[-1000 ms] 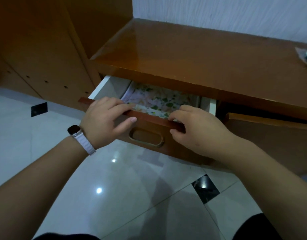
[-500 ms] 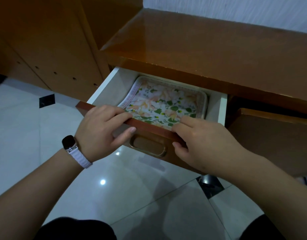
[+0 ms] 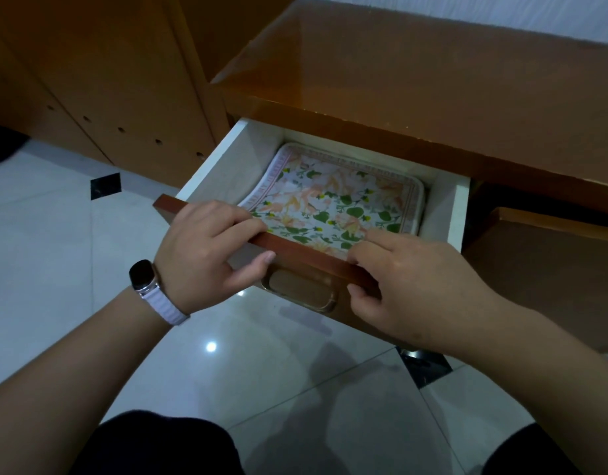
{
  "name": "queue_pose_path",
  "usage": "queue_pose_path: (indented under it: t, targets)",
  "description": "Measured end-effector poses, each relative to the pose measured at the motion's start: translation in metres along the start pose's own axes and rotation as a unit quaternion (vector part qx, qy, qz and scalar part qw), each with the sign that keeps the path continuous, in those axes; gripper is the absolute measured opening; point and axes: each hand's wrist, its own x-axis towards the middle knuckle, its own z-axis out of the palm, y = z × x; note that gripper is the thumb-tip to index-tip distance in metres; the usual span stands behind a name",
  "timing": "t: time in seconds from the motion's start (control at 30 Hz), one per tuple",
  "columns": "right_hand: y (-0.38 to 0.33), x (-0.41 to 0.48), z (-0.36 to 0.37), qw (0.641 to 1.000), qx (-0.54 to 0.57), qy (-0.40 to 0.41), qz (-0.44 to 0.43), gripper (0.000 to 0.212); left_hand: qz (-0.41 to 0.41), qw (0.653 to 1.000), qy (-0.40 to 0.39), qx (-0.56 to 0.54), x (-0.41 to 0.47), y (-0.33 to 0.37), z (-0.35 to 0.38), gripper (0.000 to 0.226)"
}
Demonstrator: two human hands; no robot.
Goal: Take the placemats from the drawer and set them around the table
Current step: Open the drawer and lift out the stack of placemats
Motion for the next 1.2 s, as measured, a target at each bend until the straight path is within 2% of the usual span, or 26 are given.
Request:
queue_pose_path:
  t: [0.17,0.43,0.7,0.87,0.97,1.07,1.13,1.2]
  targets:
    - [-0.007,-0.003,0.001,1.000,0.007,-0.006,-0.017,0.035,0.013,1.000,0.000,-0.006,-0.006,0.002,-0.005,0.034]
    - [-0.022,-0.008,0.001,0.998,0.038,-0.019,-0.040,0.024,-0.012,0.999,-0.023,-0.030,-0.023,0.008,-0.019,0.037]
    - [-0.011,-0.003,-0.010,0.992,0.097,-0.082,-0.030,0.035,-0.020,0.996,-0.050,-0.077,-0.009,0.010,-0.028,0.037]
    - [0.000,0.009,-0.017,0.983,0.148,-0.095,0.047,0.051,-0.030,0.993,-0.069,-0.094,0.036,0.010,-0.028,0.040]
    - [0.013,0.019,-0.021,0.973,0.166,-0.080,0.138,0.052,-0.031,0.994,-0.084,-0.060,0.065,0.002,-0.015,0.040]
    - [0.026,0.023,-0.014,0.966,0.149,-0.092,0.190,0.049,-0.021,0.993,-0.111,-0.018,0.082,-0.007,0.004,0.046]
    - [0.033,0.024,-0.011,0.954,0.167,-0.114,0.222,0.051,-0.032,0.990,-0.137,0.005,0.088,-0.009,0.011,0.052]
    - [0.036,0.027,-0.014,0.931,0.214,-0.141,0.261,0.055,-0.077,0.982,-0.172,-0.013,0.092,-0.010,0.011,0.052]
